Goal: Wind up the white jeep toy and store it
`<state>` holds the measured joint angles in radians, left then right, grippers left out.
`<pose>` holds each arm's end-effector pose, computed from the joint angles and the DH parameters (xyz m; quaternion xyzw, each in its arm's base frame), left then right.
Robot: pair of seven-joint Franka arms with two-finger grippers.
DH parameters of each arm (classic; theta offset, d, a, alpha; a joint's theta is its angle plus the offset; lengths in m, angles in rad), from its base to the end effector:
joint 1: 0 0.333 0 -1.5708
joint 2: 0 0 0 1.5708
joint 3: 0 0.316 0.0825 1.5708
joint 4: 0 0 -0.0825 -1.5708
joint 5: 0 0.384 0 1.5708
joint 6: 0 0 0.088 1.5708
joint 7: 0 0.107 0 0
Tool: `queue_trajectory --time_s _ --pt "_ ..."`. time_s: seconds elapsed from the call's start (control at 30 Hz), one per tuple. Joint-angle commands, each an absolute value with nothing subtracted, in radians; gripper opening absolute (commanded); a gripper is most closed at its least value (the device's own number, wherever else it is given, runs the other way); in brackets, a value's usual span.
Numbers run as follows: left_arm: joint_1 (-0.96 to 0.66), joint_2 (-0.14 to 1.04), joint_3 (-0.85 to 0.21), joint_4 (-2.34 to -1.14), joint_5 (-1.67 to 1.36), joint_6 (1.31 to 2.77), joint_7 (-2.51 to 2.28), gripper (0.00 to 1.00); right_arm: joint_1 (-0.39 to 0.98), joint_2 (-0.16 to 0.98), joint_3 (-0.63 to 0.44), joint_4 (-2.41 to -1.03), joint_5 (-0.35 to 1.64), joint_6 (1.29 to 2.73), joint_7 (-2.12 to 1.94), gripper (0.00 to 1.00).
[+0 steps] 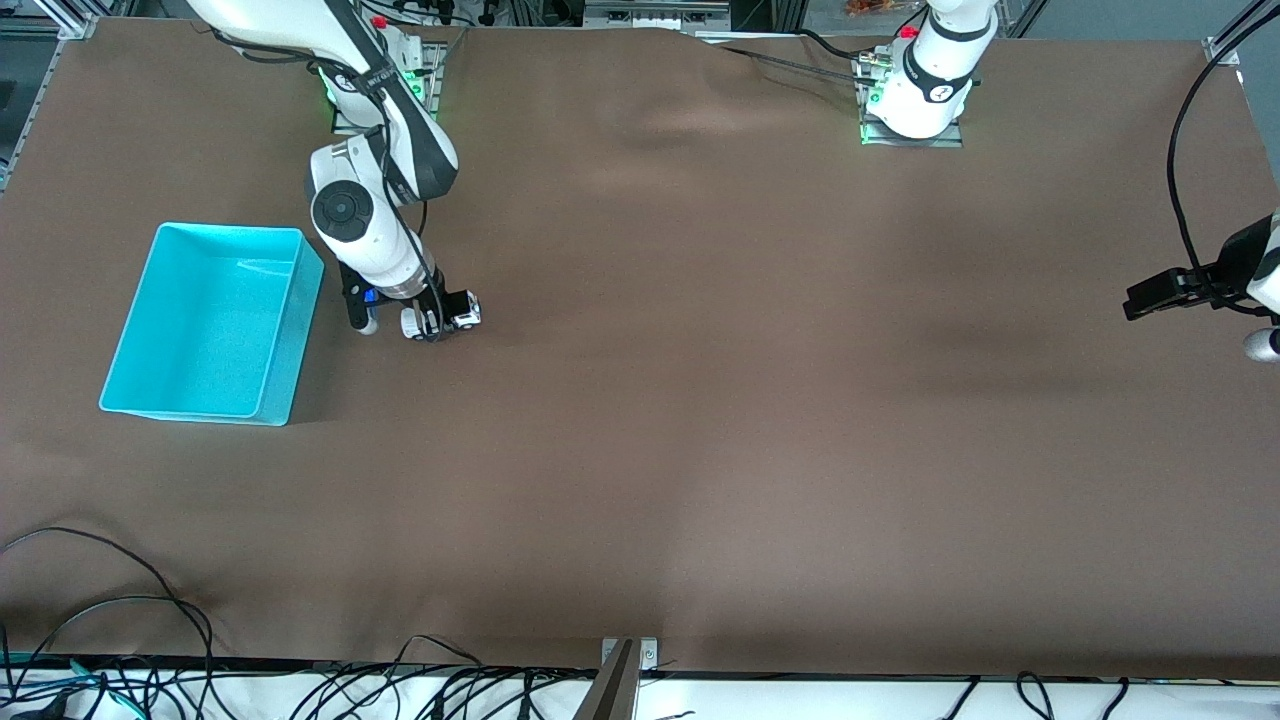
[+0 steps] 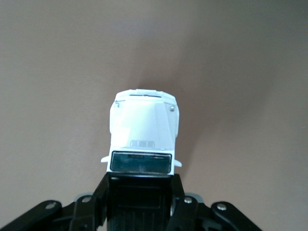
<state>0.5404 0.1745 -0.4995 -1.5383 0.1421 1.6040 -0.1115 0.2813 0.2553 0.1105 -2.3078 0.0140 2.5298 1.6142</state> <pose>0.5972 0.0614 0.5529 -0.9960 -0.0719 0.0426 0.0306 0.4833 0.2005 0.2325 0.8145 -0.5797 -0.0237 0.0038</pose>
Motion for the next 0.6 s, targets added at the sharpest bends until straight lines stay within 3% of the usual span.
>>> queue_trajectory --time_s 0.0,0.57 --pt "0.548 0.173 -0.503 -1.528 0.12 1.586 -0.086 1.0 0.279 0.173 0.1 -2.306 -0.002 2.43 1.516 0.0" --pt "0.548 0.172 -0.503 -1.526 0.12 1.586 -0.089 1.0 0.134 -0.012 0.08 -2.306 0.017 2.074 0.962 0.0"
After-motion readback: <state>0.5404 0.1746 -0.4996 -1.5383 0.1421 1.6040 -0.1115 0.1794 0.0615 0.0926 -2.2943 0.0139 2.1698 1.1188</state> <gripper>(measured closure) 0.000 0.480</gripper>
